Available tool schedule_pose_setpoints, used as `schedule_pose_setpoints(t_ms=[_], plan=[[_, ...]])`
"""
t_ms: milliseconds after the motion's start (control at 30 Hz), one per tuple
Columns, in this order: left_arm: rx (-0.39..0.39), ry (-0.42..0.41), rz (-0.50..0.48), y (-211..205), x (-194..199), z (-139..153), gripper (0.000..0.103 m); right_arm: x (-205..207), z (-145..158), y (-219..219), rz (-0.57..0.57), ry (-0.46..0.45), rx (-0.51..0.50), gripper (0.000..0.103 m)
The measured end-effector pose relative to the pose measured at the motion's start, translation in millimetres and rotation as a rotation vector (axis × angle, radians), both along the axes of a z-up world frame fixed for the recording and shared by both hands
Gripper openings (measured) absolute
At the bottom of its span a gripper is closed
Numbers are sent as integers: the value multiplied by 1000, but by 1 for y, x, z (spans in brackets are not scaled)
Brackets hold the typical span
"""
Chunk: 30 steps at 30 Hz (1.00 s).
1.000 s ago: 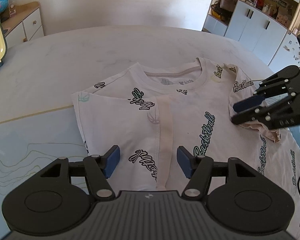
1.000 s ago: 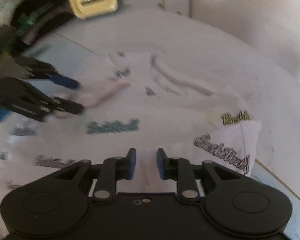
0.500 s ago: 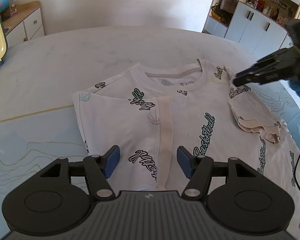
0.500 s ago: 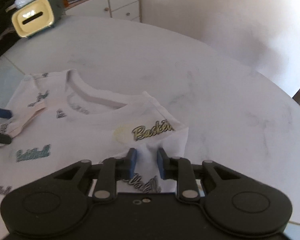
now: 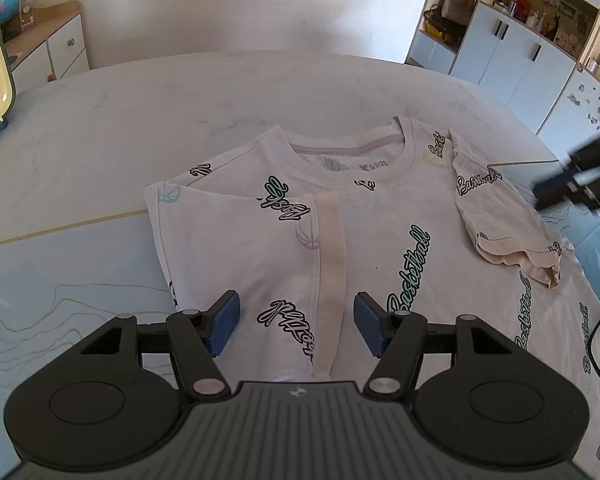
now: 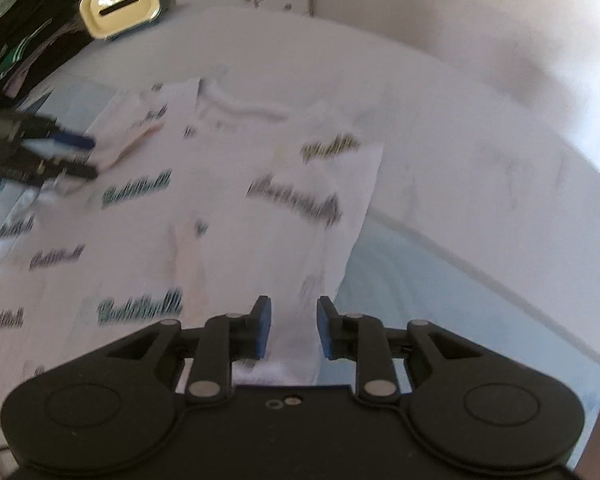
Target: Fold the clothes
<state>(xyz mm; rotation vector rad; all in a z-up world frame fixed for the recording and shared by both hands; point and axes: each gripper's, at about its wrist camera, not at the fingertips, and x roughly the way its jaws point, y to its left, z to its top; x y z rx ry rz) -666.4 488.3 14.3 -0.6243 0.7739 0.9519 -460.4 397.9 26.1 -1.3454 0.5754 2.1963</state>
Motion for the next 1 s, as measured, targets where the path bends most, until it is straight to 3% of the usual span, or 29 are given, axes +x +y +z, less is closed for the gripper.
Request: schedule_pose_setpoints(t_ms=[300, 467, 600, 733, 1000], plan=[[2, 17, -7, -1, 3, 1, 62, 6, -11, -14, 11, -14, -5, 103], [-6, 16, 36, 10, -4, 11, 63, -1, 6, 25, -3, 36, 50, 103], [-12, 33, 74, 33, -20, 20, 80, -22, 8, 62, -17, 40, 47, 103], [-27, 94, 87, 61, -28, 19, 80, -43, -1, 84, 2, 2, 55, 103], [-60, 118, 75, 92, -28, 7, 80, -62, -23, 104, 2, -41, 22, 103]])
